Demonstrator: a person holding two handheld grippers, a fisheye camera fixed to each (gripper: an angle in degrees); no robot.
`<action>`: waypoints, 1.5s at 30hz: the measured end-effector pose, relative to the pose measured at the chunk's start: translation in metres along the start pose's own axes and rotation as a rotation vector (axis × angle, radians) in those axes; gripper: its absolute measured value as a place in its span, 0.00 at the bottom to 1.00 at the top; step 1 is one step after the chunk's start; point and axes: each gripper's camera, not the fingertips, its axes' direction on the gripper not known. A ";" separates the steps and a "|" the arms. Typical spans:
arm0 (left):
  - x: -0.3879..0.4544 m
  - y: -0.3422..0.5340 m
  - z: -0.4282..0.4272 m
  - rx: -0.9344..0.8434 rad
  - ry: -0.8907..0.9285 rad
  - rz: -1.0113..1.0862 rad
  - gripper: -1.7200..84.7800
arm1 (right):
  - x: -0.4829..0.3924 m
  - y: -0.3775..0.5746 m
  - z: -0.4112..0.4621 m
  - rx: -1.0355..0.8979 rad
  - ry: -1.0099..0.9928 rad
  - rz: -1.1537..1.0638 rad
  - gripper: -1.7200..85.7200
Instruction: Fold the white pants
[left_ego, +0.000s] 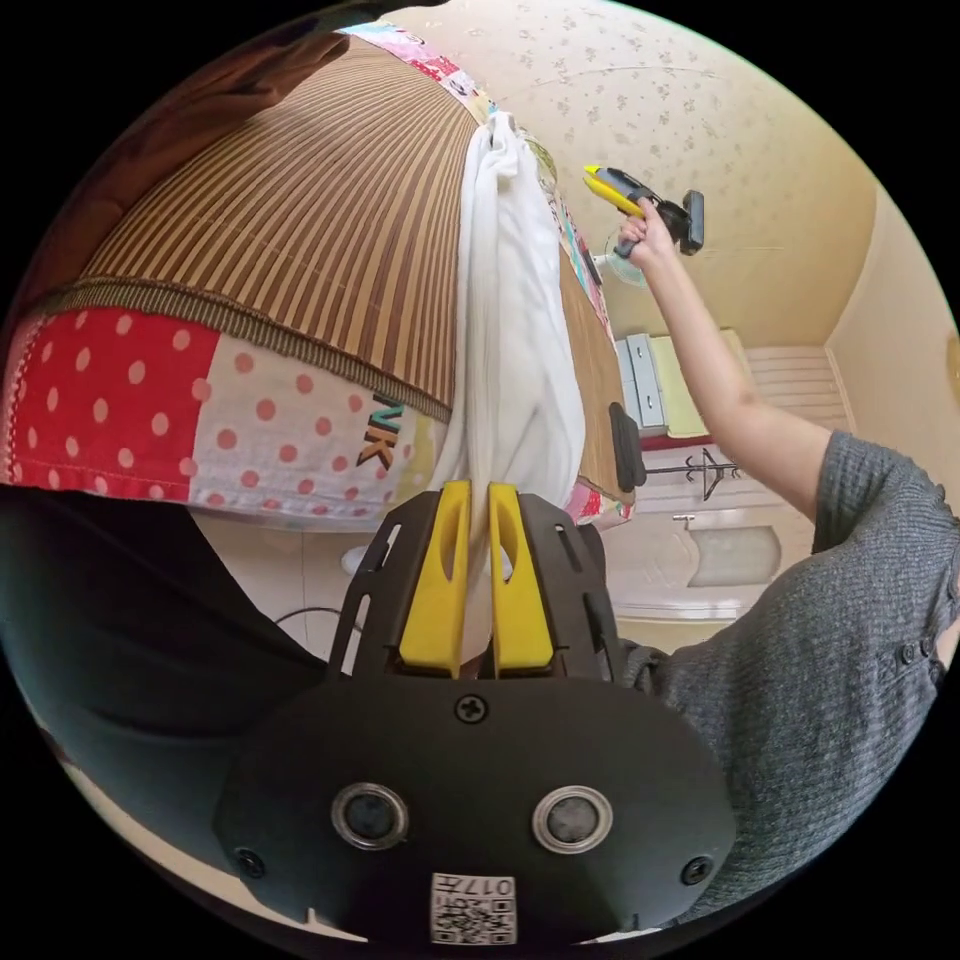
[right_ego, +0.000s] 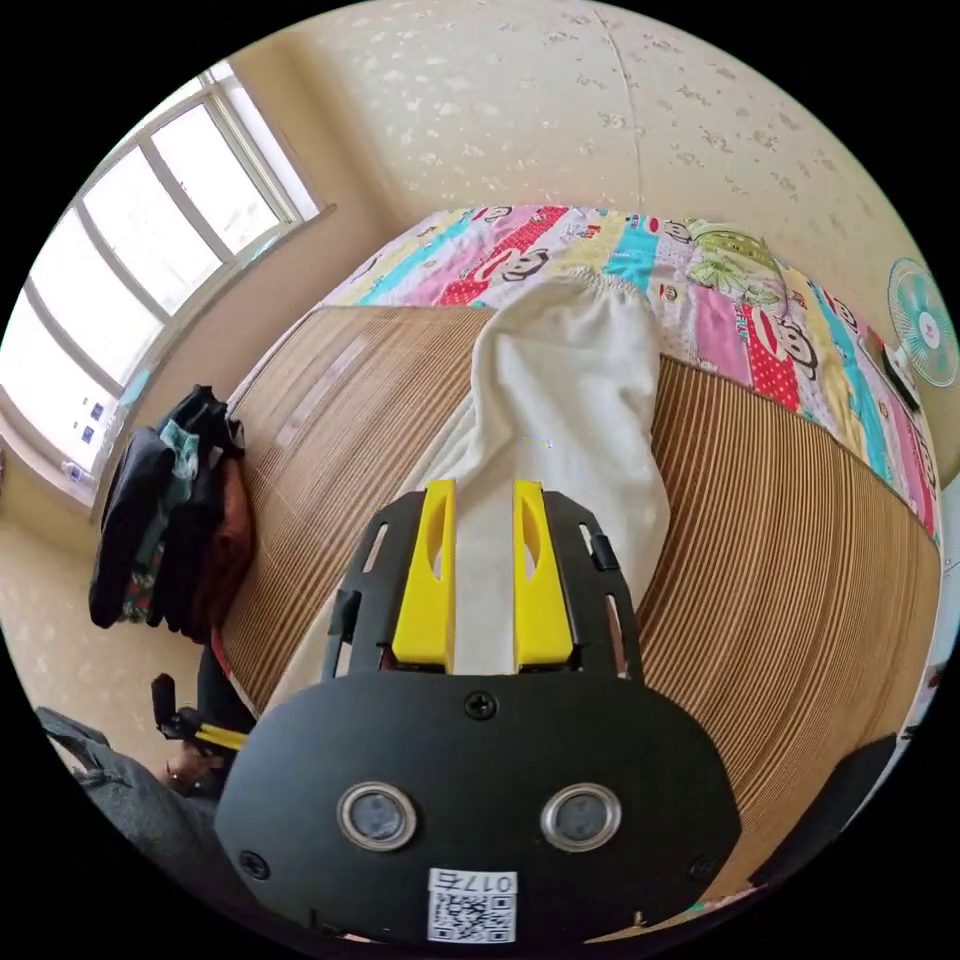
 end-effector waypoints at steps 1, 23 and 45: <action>0.001 0.000 0.002 -0.001 -0.006 0.013 0.07 | 0.003 0.051 -0.003 -0.057 -0.026 0.023 0.12; 0.063 -0.022 0.044 -0.189 -0.293 0.198 0.06 | -0.057 0.327 -0.002 -0.191 -0.308 0.235 0.06; 0.070 -0.006 0.083 -0.254 -0.255 0.233 0.07 | -0.031 0.380 -0.044 -0.265 -0.210 0.137 0.07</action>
